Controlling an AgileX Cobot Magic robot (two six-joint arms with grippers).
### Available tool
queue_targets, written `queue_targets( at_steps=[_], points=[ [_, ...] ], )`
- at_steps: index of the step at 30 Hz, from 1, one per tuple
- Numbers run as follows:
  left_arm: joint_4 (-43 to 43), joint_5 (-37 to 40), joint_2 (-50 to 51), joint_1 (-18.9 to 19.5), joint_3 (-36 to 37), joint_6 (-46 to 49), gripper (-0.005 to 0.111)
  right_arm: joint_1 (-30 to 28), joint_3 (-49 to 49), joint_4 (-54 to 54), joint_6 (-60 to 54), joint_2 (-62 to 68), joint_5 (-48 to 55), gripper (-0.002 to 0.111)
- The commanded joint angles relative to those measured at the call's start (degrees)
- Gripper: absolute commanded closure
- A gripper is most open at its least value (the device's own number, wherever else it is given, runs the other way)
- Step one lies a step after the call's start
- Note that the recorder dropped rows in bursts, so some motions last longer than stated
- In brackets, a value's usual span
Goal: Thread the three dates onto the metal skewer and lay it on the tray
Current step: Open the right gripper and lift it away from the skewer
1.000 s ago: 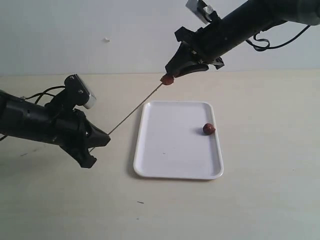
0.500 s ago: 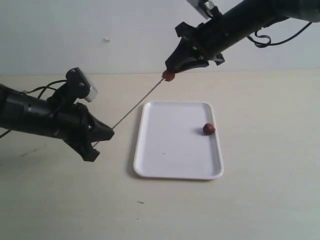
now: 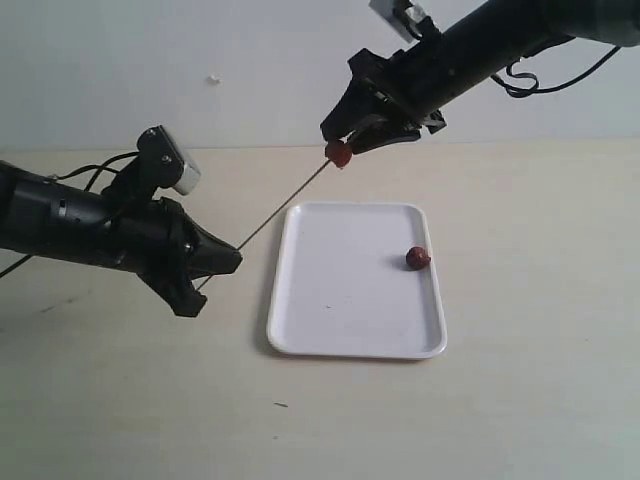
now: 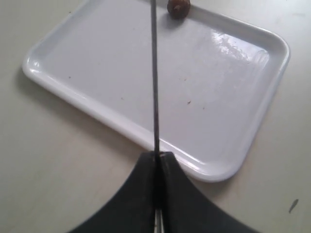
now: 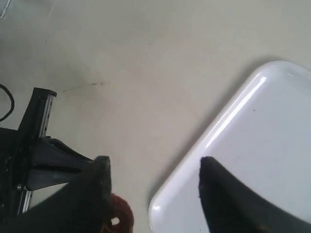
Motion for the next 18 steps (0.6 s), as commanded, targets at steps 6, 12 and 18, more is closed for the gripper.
queue_targets(
  at_steps=[6, 12, 18],
  points=[
    [-0.99, 1.02, -0.41, -0.15, -0.52, 0.28, 0.107, -1.29, -0.36, 0.18, -2.32, -0.2, 0.47, 0.047],
    [-0.27, -0.09, -0.41, -0.15, -0.52, 0.28, 0.107, -3.04, -0.36, 2.73, -3.97, -1.14, 0.47, 0.047],
    [-0.27, -0.34, -0.41, -0.15, -0.52, 0.18, 0.107, -4.15, -0.36, 4.44, -4.88, -3.28, 0.47, 0.047]
  ],
)
